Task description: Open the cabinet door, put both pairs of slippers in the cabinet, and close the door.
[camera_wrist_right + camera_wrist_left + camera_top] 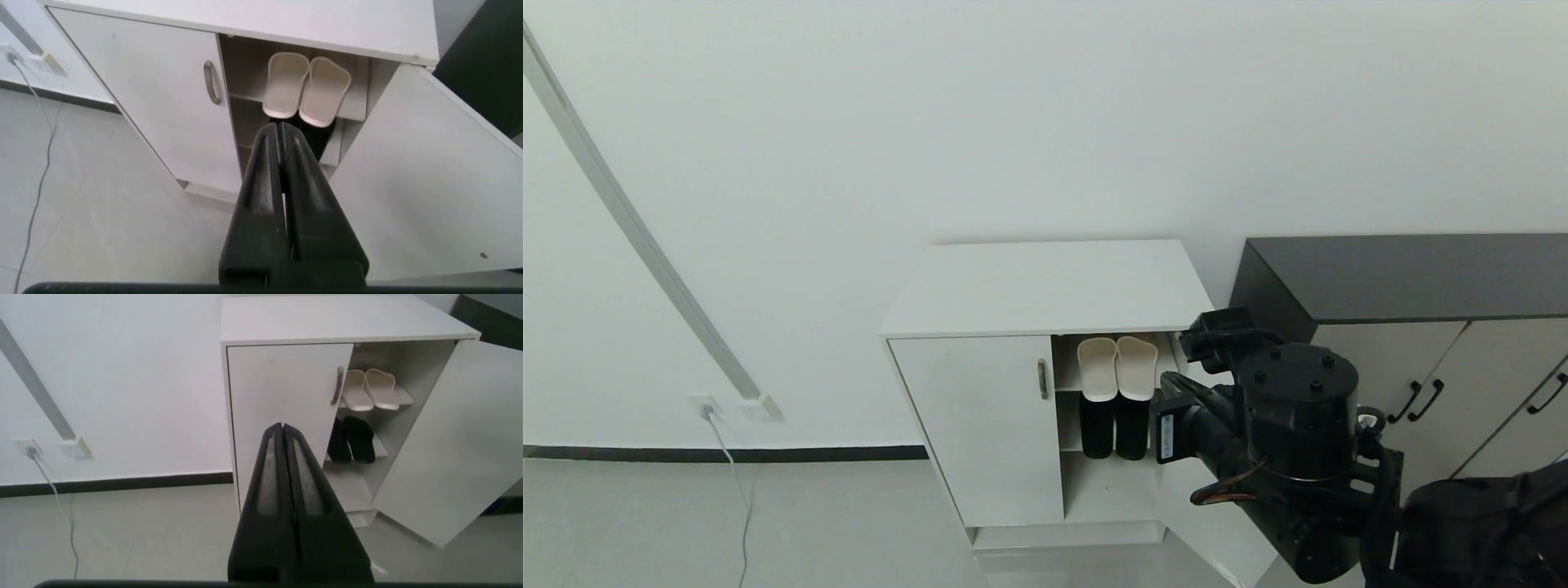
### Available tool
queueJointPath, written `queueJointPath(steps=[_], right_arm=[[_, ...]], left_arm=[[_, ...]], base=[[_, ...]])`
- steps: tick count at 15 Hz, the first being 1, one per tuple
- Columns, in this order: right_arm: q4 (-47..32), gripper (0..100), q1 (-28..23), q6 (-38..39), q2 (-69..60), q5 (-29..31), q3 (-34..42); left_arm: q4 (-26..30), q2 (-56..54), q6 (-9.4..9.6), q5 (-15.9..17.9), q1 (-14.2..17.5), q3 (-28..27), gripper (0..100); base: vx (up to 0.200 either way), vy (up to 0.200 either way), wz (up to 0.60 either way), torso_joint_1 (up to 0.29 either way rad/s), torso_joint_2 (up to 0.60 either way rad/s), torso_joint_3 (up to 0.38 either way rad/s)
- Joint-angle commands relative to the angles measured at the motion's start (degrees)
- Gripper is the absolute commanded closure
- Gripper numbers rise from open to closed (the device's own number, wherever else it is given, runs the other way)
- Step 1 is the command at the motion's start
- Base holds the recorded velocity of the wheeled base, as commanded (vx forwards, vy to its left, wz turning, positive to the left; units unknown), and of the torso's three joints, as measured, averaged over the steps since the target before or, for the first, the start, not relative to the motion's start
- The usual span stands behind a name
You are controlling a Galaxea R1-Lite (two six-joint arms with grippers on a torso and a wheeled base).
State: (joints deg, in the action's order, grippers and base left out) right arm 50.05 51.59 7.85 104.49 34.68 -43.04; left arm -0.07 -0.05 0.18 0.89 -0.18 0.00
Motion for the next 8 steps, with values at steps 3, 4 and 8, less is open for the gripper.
queueJointPath(steps=[3,4,8], right_arm=[[0.04,100,-0.09,-0.64,-0.07,-0.05,0.24],[0.04,100,-0.09,-0.64,-0.07,-0.14,0.24],[0.04,100,0.0,-0.64,0.02,-0.14,0.24]], left_arm=[[-0.01,0.05,-0.01,-0.01,0.01,0.0,100],[-0.01,0.05,-0.01,-0.01,0.01,0.0,100],[-0.01,0.05,-0.01,-0.01,0.01,0.0,100]], base=[[0.0,0.0,0.0,0.0,0.0,0.0],[0.0,0.0,0.0,0.0,0.0,0.0],[0.0,0.0,0.0,0.0,0.0,0.0]])
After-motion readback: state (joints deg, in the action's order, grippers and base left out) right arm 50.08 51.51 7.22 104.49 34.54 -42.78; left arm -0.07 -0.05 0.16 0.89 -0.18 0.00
